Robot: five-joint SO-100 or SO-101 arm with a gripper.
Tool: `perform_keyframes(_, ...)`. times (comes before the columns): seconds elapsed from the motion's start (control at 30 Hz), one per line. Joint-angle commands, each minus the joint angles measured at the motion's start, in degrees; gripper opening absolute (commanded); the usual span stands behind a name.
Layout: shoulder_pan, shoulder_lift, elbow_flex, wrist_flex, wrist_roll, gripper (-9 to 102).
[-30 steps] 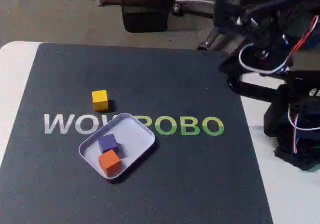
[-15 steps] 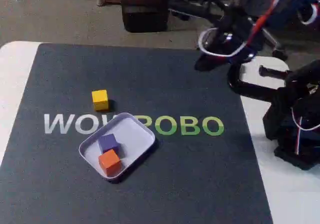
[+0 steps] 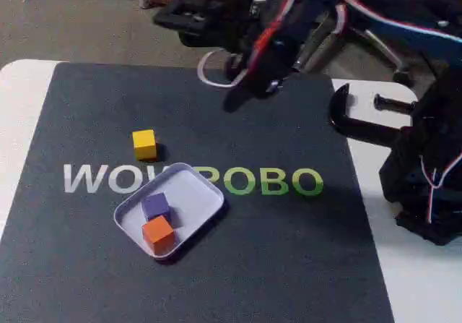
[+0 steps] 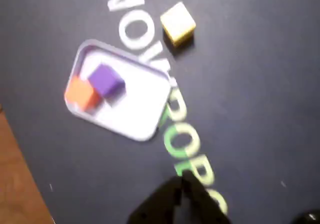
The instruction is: Move blocks one by one until all three blocks are in the tray.
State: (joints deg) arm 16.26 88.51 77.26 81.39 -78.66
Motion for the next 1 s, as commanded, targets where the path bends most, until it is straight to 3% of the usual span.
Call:
perform_keyframes(0.0, 0.8, -5.6, -9.1, -0.1, 1.7, -4)
perform_keyframes(0.5, 3.8, -25.1, -26.9, -0.1, 4.0, -2)
perform_keyframes(0.97, 8.6, -40.7, -43.8, 0.3, -15.6, 0)
